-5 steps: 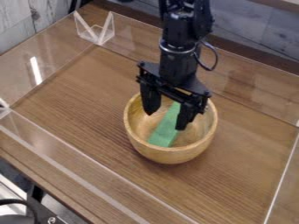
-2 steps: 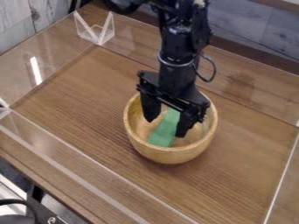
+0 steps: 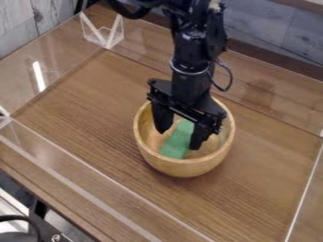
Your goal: Move green stick from inside the wooden bowl to the table next to it
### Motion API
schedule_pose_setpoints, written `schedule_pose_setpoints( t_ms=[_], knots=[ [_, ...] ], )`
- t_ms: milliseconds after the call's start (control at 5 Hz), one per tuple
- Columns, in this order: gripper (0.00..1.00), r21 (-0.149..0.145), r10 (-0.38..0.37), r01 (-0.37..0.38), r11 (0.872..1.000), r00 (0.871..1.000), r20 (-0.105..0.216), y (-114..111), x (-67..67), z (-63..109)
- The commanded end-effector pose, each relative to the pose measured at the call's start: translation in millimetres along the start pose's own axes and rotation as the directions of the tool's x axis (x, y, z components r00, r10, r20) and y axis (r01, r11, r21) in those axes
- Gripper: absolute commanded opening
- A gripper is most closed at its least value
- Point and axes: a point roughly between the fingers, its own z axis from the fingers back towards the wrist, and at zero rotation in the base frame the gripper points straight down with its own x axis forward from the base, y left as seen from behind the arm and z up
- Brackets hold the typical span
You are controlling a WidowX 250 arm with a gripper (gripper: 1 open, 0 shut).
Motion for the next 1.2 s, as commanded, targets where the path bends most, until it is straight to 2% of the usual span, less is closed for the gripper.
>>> schedule_pose_setpoints(
  t_ms=[0, 1000],
  knots=[
    [1.0, 0.003, -0.003, 0.003, 1.0, 0.999, 0.043, -0.3, 4.5, 9.4],
    [1.0, 0.004, 0.015, -0.016, 1.0, 0.997, 0.071, 1.2, 5.8, 14.5]
  ],
)
